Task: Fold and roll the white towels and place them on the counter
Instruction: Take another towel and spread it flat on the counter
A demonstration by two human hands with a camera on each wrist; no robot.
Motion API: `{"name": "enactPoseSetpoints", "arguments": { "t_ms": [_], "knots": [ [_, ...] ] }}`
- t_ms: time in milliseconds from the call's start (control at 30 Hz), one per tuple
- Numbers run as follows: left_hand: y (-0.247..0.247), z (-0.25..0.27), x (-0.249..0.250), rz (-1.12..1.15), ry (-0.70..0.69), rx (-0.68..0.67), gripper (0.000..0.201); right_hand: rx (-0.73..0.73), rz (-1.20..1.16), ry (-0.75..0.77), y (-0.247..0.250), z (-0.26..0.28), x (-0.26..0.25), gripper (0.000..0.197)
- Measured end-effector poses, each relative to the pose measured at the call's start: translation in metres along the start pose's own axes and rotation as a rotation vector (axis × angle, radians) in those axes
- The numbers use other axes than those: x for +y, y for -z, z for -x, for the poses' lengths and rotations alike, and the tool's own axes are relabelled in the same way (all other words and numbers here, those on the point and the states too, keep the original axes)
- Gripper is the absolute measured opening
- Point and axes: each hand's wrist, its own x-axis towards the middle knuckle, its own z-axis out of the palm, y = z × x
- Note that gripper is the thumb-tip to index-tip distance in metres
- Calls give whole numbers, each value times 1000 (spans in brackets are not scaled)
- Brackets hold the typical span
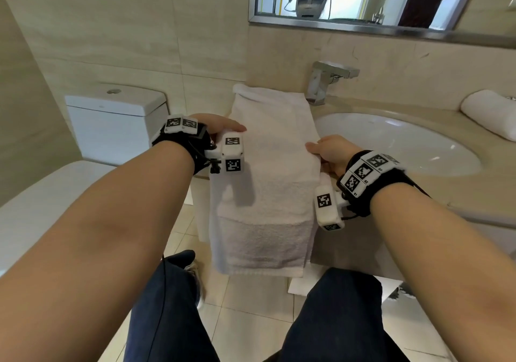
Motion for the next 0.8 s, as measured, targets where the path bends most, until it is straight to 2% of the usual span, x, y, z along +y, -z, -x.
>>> {"name": "enactPoseSetpoints", "arguments": {
  "t_ms": [33, 133, 200, 300, 367, 400, 467, 600, 700, 800],
  "knots": [
    [2, 0, -1, 15, 0, -5, 38, -2, -17, -2, 1, 1, 0, 19],
    [9, -24, -3, -4, 61, -37, 90, -32, -119, -18, 3, 6, -1, 14],
    [11, -45, -4, -18, 79, -34, 107, -61, -215, -35, 8, 7, -2, 19],
    [4, -39, -2, -89, -4, -4, 95, -78, -271, -57, 20, 9, -1, 24],
    [1, -26, -1, -156, -66, 29, 70, -46, -227, -67, 19, 11, -2, 22],
    [2, -25, -1, -139, -56, 15, 54, -14, -163, -65, 16, 12, -2, 19],
    [6, -25, -3, -76, -23, -22, 35, 18, -44, -45, 12, 11, -2, 15],
    [10, -24, -4, -201, -5, 60, 14, -11, -28, -56, 17, 7, -2, 12],
    [9, -21, -7, -261, -27, 48, 33, -24, 10, -54, 17, 5, 0, 20],
    [11, -14, -3, -211, 12, 3, 30, -33, 22, -55, 16, 3, 0, 22]
  ]
}}
